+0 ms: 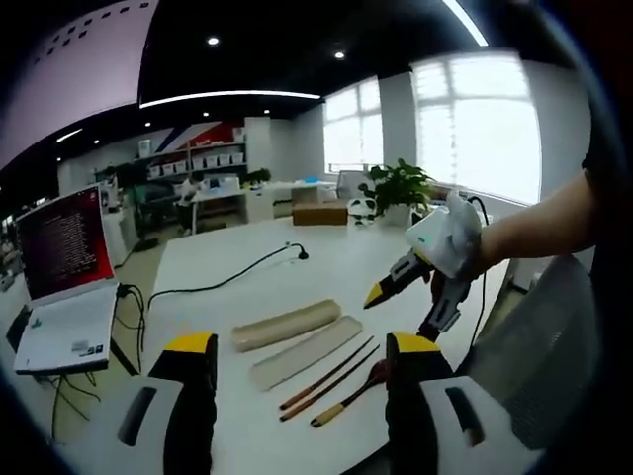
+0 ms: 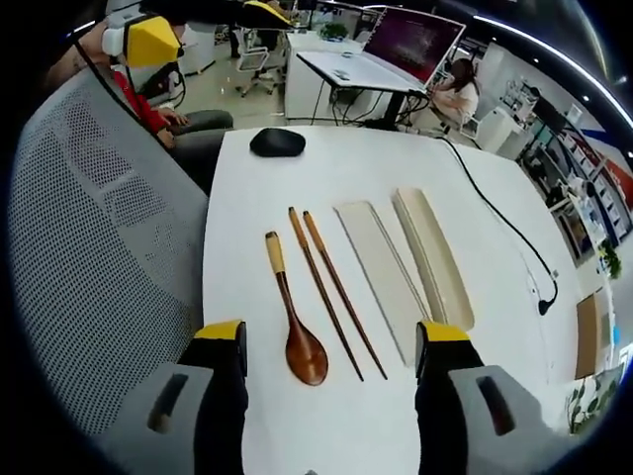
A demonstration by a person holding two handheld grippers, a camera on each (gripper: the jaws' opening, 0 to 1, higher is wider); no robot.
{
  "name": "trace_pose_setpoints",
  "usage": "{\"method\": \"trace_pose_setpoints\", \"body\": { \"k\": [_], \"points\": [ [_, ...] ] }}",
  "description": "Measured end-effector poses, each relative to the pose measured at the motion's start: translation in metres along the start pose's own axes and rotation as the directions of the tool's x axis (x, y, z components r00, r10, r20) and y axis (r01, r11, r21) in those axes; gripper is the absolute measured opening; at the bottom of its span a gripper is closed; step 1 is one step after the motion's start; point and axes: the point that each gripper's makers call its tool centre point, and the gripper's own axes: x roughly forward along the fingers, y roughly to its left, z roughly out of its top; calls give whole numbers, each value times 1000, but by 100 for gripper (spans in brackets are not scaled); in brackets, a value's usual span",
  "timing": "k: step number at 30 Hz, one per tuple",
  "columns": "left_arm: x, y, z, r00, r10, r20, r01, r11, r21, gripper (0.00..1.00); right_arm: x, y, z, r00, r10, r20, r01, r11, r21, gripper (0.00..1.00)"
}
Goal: Arrange the utensils inside the cutlery case until each visible utensil rests in its matching compartment.
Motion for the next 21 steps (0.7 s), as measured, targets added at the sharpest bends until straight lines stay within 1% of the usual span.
{"method": "trace_pose_setpoints", "body": {
  "k": [4, 8, 13, 17, 21],
  "points": [
    [1, -1, -2, 1000, 0, -16, 1, 1000, 19, 71, 2, 0, 1, 1000, 2, -9, -3, 1000, -15, 68],
    [1, 0, -4, 1000, 5, -25, -4, 1000, 24, 70, 5, -2, 4, 1000, 4, 1, -4, 1000, -10, 68],
    [0, 3, -4, 999, 25, -24, -24, 999, 34, 70, 9, -1, 6, 1000, 16, 1, -15, 1000, -21, 68],
    [0, 2, -2, 1000, 24, -15, -23, 999, 39, 71, 11, -4, 5, 1000, 18, -10, -18, 999, -27, 68],
    [1, 3, -4, 999, 32, -30, -30, 998, 60, 71, 11, -6, 5, 1000, 17, -15, -17, 999, -35, 68]
  ]
}}
